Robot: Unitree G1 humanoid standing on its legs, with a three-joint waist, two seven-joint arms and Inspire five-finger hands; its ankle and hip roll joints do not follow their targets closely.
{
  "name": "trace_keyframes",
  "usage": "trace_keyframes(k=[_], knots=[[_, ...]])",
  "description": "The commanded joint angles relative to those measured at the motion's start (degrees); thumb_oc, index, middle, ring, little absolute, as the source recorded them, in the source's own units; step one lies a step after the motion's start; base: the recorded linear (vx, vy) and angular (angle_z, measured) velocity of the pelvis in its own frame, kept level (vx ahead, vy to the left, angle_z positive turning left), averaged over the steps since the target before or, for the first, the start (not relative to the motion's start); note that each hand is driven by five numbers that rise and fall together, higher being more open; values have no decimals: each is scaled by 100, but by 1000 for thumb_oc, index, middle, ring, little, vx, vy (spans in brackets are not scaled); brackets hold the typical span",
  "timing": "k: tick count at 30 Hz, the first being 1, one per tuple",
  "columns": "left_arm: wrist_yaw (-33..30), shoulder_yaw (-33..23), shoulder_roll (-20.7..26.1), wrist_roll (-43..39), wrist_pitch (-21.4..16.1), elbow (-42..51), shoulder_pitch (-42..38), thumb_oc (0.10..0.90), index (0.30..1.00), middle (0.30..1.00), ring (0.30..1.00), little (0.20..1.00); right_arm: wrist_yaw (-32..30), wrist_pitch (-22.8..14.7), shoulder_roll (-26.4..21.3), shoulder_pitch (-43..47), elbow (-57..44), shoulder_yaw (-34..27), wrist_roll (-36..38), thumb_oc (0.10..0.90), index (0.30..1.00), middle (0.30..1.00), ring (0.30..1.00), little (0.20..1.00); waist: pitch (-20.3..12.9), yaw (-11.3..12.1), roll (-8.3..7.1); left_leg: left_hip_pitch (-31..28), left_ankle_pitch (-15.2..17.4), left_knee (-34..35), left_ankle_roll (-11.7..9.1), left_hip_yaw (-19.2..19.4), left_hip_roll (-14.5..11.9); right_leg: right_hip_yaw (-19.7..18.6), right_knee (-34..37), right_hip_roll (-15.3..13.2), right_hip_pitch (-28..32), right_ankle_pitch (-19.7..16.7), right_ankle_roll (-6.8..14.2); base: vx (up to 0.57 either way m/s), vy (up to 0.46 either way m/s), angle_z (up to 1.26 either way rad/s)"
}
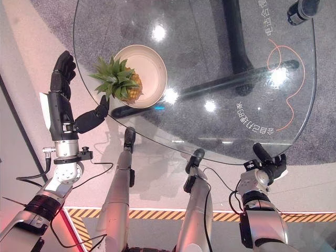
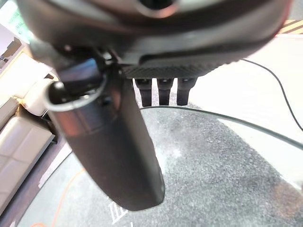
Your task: Pick up the fruit to the plate
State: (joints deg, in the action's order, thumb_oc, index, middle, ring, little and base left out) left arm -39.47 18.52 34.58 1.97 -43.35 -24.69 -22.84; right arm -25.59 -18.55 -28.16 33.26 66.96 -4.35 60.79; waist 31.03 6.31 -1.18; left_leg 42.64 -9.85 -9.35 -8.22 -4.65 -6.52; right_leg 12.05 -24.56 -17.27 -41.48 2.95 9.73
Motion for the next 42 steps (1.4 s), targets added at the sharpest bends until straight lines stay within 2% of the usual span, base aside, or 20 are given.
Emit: trace_keyframes(k=[1,8,11,13,15,16,17,19,22,24,25,31,36,38,42], knots=[[-220,-243,27,262,-148,715,-80,800,900,900,900,900,111,-197,-412,-367,-200,-180,-162,800,900,900,900,900,-123,56,116,-518,865,-450,218,326,21,210,964,101,509,-691,0,-21,33,-1],[-122,-281,-4,133,104,270,208,800,900,900,900,900,212,-46,-315,-666,-44,-353,-475,800,900,900,900,900,-123,51,152,-1481,662,150,176,525,-38,205,1475,17,1416,-879,92,-18,61,-5],[154,-384,-158,-352,281,-225,397,800,900,900,900,900,194,43,-167,-836,-10,-381,-670,800,900,900,900,900,-123,35,163,-1985,623,358,161,611,-58,183,1661,-22,1894,-930,127,19,77,-6],[654,-576,-376,-914,495,-697,634,800,900,900,900,900,342,126,-22,-1094,26,-422,-935,800,900,900,900,900,-171,12,172,-2430,585,580,155,689,-71,166,1859,-35,2333,-961,144,55,92,-8],[1028,-726,-581,-1305,535,-1061,863,800,900,900,900,900,597,224,71,-1370,59,-446,-1152,800,900,900,900,900,-401,-15,177,-2672,546,761,153,755,-89,173,2033,-44,2576,-997,161,117,89,-10],[1377,-817,-714,-1657,713,-1304,1020,800,900,900,900,900,823,273,147,-1551,117,-456,-1337,800,900,900,900,900,-551,-37,175,-2814,543,852,145,789,-106,171,2130,-29,2725,-1000,159,200,82,-7],[1825,-1014,-904,-1989,734,-1745,1191,800,900,900,900,900,1066,338,273,-1762,171,-421,-1612,800,900,900,900,900,-755,-69,164,-3016,529,969,146,819,-115,155,2269,0,2945,-1012,150,224,70,-3],[2370,-1242,-1121,-2295,1031,-2298,1344,800,900,900,900,900,1292,512,417,-2022,265,-345,-1955,800,900,900,900,900,-994,-130,124,-3255,505,1084,147,855,-145,127,2401,46,3193,-1024,134,216,37,1],[2856,-1431,-1275,-2727,1474,-2885,1470,800,900,900,900,900,1727,847,530,-2280,464,-250,-2280,800,900,900,900,900,-1292,-207,78,-3498,479,1164,153,881,-171,91,2494,97,3434,-1024,105,187,16,0],[3237,-1592,-1333,-2845,1618,-3300,1578,800,900,900,900,900,1924,1016,591,-2455,649,-165,-2554,800,900,900,900,900,-1519,-254,69,-3684,484,1195,150,911,-195,74,2562,119,3622,-1009,80,231,22,-10],[3401,-1657,-1390,-2794,1768,-3536,1642,800,900,900,900,900,2080,1206,626,-2562,782,-121,-2808,800,900,900,900,900,-1680,-272,63,-3804,494,1222,146,931,-216,69,2600,136,3733,-995,65,244,21,-12],[4208,-1702,-1502,-2528,2444,-4438,1881,800,900,900,900,900,2224,1655,756,-2899,1163,91,-3616,800,900,900,900,900,-2253,-388,89,-4355,556,1374,126,1055,-311,14,2754,202,4224,-930,46,218,33,-10],[4476,-1611,-1548,-2185,3145,-4894,1890,800,900,900,900,900,2308,1815,825,-2915,1268,226,-4105,800,900,900,900,900,-2466,-465,118,-4583,629,1435,102,1151,-381,47,2883,213,4463,-925,75,100,22,-3],[4558,-1552,-1576,-1942,3573,-5101,1877,800,900,900,900,900,2351,1952,901,-2923,1336,321,-4242,800,900,900,900,900,-2567,-509,127,-4644,666,1435,90,1196,-404,71,2936,222,4549,-923,88,70,17,-9],[4690,-1458,-1622,-1729,3884,-5242,1862,800,900,900,900,900,2400,2096,923,-2922,1441,438,-4557,800,900,900,900,900,-2644,-543,147,-4718,692,1435,69,1275,-436,82,2956,203,4596,-917,102,55,26,-11]])
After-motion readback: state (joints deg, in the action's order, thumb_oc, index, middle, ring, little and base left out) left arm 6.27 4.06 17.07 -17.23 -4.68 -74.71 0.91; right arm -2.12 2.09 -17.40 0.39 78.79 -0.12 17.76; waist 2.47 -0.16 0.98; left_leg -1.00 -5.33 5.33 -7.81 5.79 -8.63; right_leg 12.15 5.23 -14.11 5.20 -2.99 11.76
